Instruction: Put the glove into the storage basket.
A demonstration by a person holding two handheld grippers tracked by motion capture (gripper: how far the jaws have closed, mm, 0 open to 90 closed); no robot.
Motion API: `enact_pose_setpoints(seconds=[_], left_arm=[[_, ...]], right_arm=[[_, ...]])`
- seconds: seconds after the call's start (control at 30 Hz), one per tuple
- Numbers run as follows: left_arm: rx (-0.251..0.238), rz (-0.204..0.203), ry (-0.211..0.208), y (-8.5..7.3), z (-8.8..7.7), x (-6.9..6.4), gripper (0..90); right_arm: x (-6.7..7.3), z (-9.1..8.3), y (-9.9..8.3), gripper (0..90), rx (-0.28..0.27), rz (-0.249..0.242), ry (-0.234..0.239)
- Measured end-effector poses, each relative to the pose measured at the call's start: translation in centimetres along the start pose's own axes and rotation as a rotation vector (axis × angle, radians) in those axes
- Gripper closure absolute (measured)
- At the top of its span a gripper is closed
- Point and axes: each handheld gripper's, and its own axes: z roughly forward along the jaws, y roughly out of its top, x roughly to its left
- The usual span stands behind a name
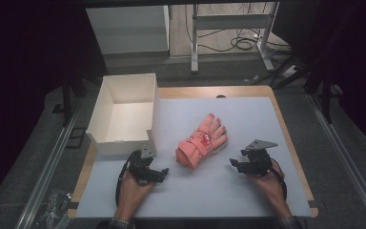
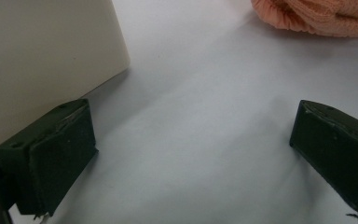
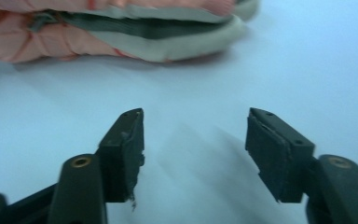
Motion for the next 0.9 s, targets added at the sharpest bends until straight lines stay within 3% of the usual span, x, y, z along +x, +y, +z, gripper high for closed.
enact_pose_setpoints(seconds=[0.33, 0.5, 0.8, 0.9], left_arm=[[0.000, -0.001, -0.002, 0.0, 0.0, 0.0, 0.1], [0.000, -0.001, -0.002, 0.0, 0.0, 0.0, 0.1], [0.012, 0.004, -0.007, 0.1, -0.1, 0.0, 0.7], [0.030, 0.019, -0.051, 0.4, -0.6, -0.2, 2.8]], right_arm=[[-1.9, -1.1, -2.1, 25.8, -0.006, 0.041, -0.067], [-1.6, -0.9, -2.1, 20.9, 0.015, 0.007, -0.108], [-1.7, -0.9, -2.2, 20.5, 0.007, 0.013, -0.105], [-1.7, -0.9, -2.3, 20.3, 0.007, 0.013, -0.107]])
